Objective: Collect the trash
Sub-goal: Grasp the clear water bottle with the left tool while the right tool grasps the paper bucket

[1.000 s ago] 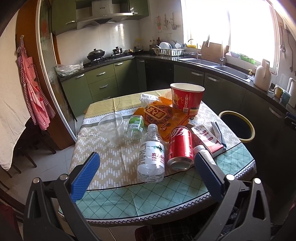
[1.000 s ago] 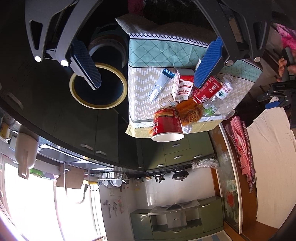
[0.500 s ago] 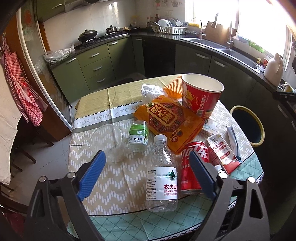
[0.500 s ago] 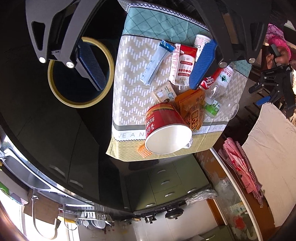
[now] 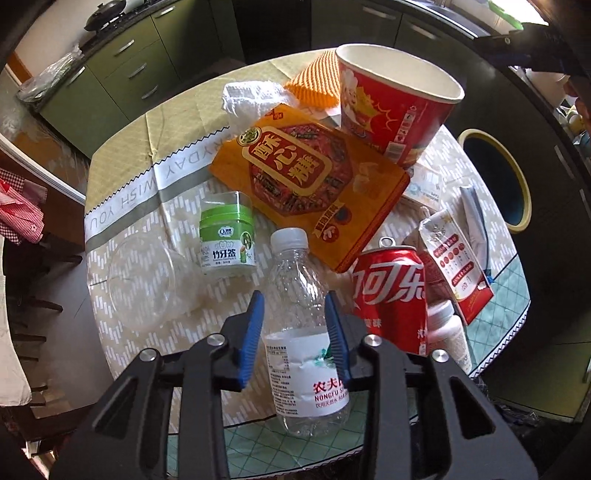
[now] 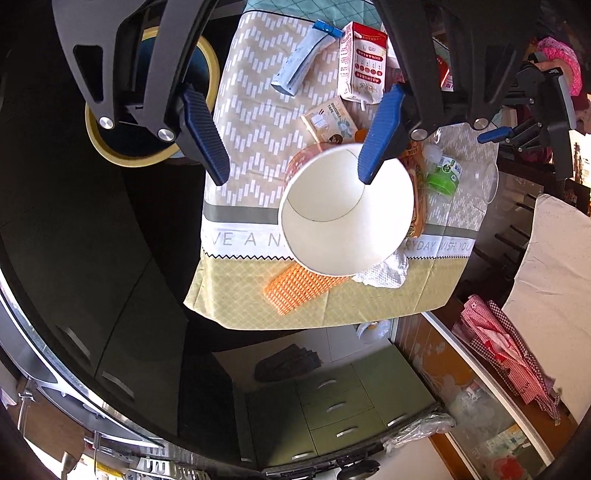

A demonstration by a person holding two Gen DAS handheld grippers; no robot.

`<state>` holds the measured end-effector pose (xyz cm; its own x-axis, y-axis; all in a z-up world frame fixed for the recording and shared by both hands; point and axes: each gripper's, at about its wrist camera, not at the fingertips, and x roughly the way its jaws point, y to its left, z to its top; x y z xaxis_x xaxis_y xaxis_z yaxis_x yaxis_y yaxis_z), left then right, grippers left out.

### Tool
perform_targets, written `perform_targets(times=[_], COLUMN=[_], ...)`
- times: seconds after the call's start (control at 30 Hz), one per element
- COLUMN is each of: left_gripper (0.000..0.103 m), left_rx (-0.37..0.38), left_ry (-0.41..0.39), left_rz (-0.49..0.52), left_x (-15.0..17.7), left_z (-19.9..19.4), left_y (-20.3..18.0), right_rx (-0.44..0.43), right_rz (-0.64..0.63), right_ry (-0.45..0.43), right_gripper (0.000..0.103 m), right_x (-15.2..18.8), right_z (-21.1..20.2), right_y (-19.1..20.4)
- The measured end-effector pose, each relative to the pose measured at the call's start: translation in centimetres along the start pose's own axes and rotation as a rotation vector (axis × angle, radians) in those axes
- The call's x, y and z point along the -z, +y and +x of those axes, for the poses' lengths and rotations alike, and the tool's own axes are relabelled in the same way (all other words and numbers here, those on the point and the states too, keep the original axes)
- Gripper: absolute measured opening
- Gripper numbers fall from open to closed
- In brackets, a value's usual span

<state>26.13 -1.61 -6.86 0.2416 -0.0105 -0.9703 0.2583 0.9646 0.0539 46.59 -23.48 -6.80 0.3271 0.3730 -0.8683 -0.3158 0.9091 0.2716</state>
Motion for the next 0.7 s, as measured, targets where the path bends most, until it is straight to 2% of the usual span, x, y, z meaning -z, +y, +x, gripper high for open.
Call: perform_targets(times=[0.2,0.57,0.7], left_gripper=[0.033,0.034,0.038], left_rx=[0.020,-0.005,0.002], left_ry=[0.139,0.254,0.304], left_rz=[-0.038,-0.052,-0.060], left_x=[-1.8,-5.2,-6.5], left_z=[3.4,6.9,8.7], left_y=[0.5,0.3,0.4], right_rx=[0.003,-0.002,-0.002], right_rz=[-0.005,-0.015,-0.018], right_ry=[0.045,0.101,0.119], right_gripper=[0.072,0.073,0.073], right_x=[-1.7,-1.7,-2.0], right_z=[1.8,4.2,4.7], right_y=[0.3,0.0,-0.2])
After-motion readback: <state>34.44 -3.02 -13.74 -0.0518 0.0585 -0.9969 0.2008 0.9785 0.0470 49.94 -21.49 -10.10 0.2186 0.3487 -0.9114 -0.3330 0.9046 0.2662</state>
